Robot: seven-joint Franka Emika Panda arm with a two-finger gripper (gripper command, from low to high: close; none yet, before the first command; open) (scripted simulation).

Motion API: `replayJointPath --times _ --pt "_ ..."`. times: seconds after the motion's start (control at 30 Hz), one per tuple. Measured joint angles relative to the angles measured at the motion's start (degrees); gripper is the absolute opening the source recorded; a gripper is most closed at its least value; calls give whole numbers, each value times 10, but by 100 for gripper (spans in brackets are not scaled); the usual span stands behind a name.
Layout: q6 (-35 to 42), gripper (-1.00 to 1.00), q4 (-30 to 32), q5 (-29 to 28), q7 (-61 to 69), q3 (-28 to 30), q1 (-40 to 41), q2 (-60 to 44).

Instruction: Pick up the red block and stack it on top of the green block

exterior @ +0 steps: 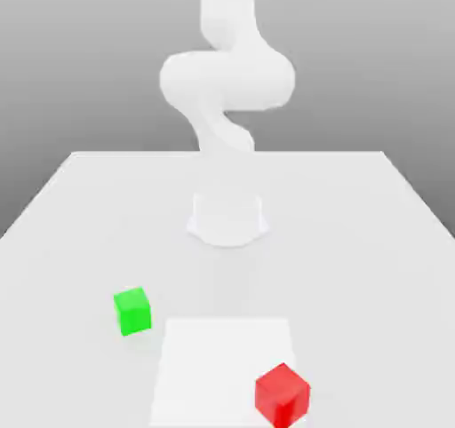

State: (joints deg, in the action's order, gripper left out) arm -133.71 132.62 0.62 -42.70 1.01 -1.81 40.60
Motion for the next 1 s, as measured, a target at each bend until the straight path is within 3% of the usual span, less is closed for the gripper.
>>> replayJointPath --times 0.53,0.97,1.0 --pt "-124 0 54 41 202 30 -83 -336" --pt "-260 0 74 18 287 15 -95 -603" --pt "-276 -100 71 20 288 13 -93 -622"
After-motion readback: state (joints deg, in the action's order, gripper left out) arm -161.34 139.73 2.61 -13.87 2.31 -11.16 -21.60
